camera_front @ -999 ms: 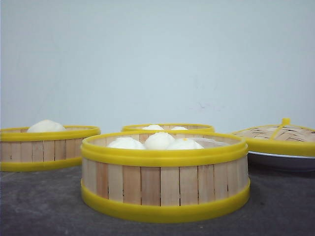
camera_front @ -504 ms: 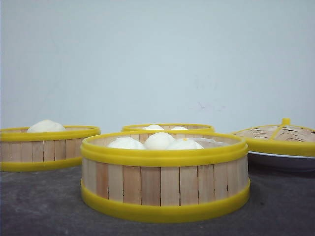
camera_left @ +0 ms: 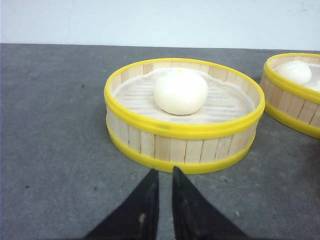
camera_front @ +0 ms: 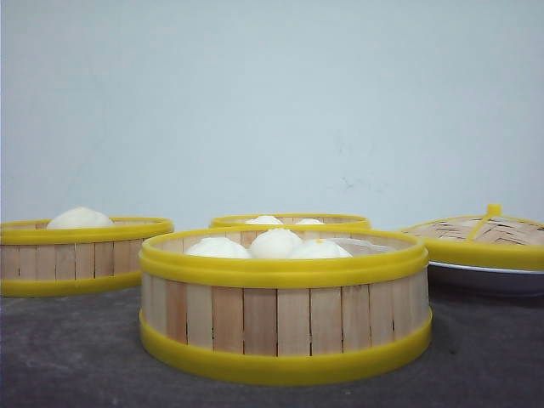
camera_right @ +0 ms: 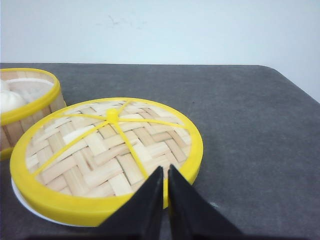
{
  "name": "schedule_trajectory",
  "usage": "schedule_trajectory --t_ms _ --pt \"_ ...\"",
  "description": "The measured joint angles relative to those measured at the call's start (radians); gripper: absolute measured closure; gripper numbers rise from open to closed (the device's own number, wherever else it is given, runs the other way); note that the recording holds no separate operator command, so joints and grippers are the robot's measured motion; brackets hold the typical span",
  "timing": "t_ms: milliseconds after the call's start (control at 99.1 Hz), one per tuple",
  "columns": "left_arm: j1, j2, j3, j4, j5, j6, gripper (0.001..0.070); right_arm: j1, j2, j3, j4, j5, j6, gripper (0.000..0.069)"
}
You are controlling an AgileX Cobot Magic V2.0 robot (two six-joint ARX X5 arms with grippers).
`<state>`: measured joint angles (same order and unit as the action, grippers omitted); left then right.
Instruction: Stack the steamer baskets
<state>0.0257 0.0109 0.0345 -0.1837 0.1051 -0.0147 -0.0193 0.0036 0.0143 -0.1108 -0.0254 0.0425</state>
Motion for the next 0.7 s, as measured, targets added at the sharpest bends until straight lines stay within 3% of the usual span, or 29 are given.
schedule_trajectory --t_ms 383,545,696 --pt "0.000 0.000 -0.001 0.010 0.000 -0.006 0.0687 0.001 0.000 0.000 0.015 -0.002 0.003 0.0678" --pt "0.000 0.000 -0.001 0.040 0.000 -0.094 0.0687 0.001 0.000 0.000 0.079 -0.002 0.049 0.0678" --pt "0.000 0.000 -0.001 0.037 0.000 -0.182 0.0687 0.001 0.000 0.000 0.076 -0.018 0.159 0.0678"
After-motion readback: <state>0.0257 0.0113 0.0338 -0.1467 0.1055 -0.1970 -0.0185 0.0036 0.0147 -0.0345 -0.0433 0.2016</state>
